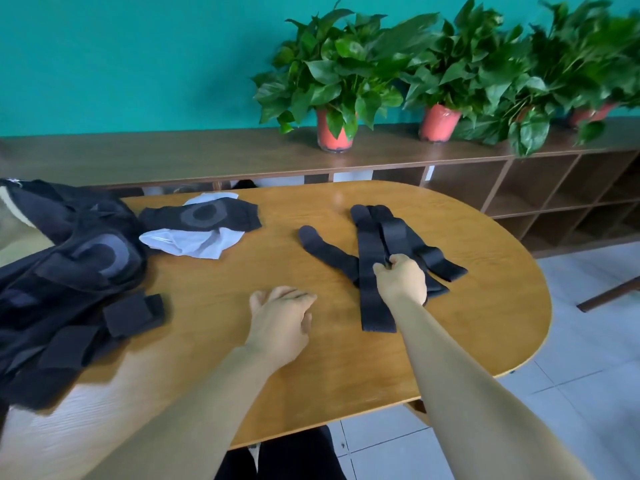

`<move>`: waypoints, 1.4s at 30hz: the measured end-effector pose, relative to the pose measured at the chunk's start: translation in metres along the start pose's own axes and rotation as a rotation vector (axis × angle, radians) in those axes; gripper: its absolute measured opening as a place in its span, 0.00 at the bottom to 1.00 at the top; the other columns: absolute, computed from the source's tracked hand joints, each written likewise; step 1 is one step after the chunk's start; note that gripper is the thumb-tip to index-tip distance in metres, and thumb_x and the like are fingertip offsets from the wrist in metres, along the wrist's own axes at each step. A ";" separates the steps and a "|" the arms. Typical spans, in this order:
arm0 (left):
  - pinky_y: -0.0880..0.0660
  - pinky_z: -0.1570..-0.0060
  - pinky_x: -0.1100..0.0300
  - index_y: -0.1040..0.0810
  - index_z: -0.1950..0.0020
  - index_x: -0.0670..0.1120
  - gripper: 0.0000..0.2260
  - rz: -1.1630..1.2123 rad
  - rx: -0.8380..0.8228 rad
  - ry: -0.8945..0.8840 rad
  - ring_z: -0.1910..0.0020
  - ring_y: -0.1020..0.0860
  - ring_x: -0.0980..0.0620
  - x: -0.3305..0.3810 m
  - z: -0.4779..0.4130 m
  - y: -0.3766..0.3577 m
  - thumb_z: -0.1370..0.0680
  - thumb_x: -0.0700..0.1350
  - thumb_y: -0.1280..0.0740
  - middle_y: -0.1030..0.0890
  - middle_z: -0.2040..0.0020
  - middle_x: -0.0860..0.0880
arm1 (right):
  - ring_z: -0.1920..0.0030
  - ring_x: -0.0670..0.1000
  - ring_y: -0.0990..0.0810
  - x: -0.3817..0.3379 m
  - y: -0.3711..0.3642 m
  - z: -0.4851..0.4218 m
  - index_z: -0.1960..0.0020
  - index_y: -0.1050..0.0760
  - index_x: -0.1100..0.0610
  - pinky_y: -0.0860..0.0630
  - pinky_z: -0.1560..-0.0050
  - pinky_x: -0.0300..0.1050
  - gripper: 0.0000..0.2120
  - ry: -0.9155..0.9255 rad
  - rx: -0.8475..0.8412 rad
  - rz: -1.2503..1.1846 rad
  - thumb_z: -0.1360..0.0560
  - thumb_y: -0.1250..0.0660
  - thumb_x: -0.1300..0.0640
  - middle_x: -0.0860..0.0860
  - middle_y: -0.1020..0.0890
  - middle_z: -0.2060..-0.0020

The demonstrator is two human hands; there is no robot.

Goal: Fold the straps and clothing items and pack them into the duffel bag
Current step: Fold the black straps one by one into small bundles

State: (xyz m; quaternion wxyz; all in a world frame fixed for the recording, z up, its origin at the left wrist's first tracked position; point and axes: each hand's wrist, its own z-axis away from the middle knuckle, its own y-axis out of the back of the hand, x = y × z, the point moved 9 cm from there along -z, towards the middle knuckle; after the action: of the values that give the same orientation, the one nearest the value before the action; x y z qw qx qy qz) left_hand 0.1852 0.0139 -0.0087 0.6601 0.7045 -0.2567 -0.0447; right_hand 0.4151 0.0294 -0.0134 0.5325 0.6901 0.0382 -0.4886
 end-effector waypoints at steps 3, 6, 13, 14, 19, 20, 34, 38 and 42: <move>0.51 0.33 0.51 0.32 0.28 0.56 0.18 -0.002 -0.012 -0.023 0.29 0.41 0.59 0.004 -0.017 -0.004 0.19 0.46 0.42 0.29 0.31 0.60 | 0.50 0.60 0.24 -0.001 -0.002 -0.017 0.56 0.30 0.57 0.32 0.64 0.45 0.08 -0.020 0.004 0.059 0.25 0.38 0.52 0.56 0.22 0.59; 0.50 0.32 0.51 0.36 0.26 0.55 0.20 -0.022 -0.043 -0.045 0.28 0.42 0.57 0.010 -0.035 -0.011 0.18 0.48 0.43 0.33 0.28 0.59 | 0.49 0.59 0.24 -0.004 -0.003 -0.029 0.50 0.28 0.58 0.31 0.62 0.46 0.10 -0.036 0.000 0.120 0.25 0.39 0.51 0.56 0.21 0.57; 0.48 0.29 0.47 0.53 0.22 0.57 0.25 -0.010 -0.184 -0.064 0.25 0.46 0.50 0.024 -0.069 -0.039 0.17 0.55 0.48 0.50 0.21 0.52 | 0.60 0.56 0.25 -0.005 -0.010 -0.050 0.54 0.29 0.56 0.36 0.69 0.41 0.10 -0.054 -0.010 0.169 0.23 0.39 0.49 0.53 0.22 0.59; 0.48 0.29 0.47 0.54 0.22 0.58 0.24 -0.031 -0.210 -0.066 0.25 0.46 0.49 0.025 -0.072 -0.044 0.17 0.55 0.50 0.52 0.21 0.52 | 0.62 0.55 0.26 -0.004 -0.010 -0.052 0.55 0.29 0.56 0.38 0.70 0.40 0.10 -0.062 -0.010 0.168 0.23 0.39 0.49 0.53 0.22 0.60; 0.50 0.30 0.48 0.51 0.22 0.57 0.23 -0.112 -0.255 -0.095 0.23 0.52 0.52 0.023 -0.081 -0.059 0.17 0.57 0.54 0.52 0.21 0.53 | 0.66 0.53 0.26 0.000 -0.014 -0.059 0.59 0.26 0.57 0.37 0.71 0.39 0.10 -0.108 -0.014 0.152 0.24 0.37 0.51 0.52 0.22 0.65; 0.51 0.31 0.48 0.50 0.22 0.57 0.22 -0.130 -0.255 -0.100 0.23 0.53 0.53 0.022 -0.083 -0.061 0.17 0.57 0.54 0.51 0.21 0.53 | 0.67 0.53 0.26 0.001 -0.015 -0.060 0.59 0.24 0.57 0.36 0.70 0.39 0.09 -0.116 -0.023 0.138 0.24 0.37 0.52 0.52 0.21 0.65; 0.53 0.27 0.49 0.50 0.22 0.55 0.22 0.061 -0.283 -0.037 0.23 0.52 0.52 -0.008 -0.085 -0.044 0.16 0.46 0.51 0.55 0.21 0.54 | 0.60 0.51 0.21 -0.009 -0.023 -0.020 0.61 0.23 0.52 0.23 0.55 0.47 0.06 -0.087 -0.200 -0.239 0.26 0.34 0.59 0.49 0.20 0.63; 0.52 0.27 0.50 0.49 0.22 0.55 0.22 0.067 -0.300 -0.008 0.23 0.52 0.53 -0.026 -0.055 -0.036 0.16 0.49 0.51 0.52 0.21 0.54 | 0.63 0.51 0.22 -0.016 -0.035 0.007 0.61 0.24 0.49 0.21 0.56 0.49 0.07 -0.057 -0.247 -0.255 0.25 0.34 0.57 0.49 0.20 0.64; 0.46 0.30 0.45 0.32 0.29 0.55 0.18 0.177 -0.269 0.067 0.26 0.42 0.51 -0.028 -0.036 -0.029 0.17 0.54 0.50 0.37 0.26 0.55 | 0.66 0.51 0.24 -0.019 -0.050 0.031 0.58 0.21 0.51 0.22 0.61 0.48 0.06 -0.079 -0.270 -0.343 0.24 0.35 0.57 0.50 0.20 0.66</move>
State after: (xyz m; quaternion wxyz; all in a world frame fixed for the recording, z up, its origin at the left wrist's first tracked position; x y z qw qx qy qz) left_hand 0.1842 0.0580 -0.0391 0.7581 0.5855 -0.2872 0.0030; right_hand 0.3571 0.0351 -0.0333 0.5303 0.5760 0.1994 -0.5892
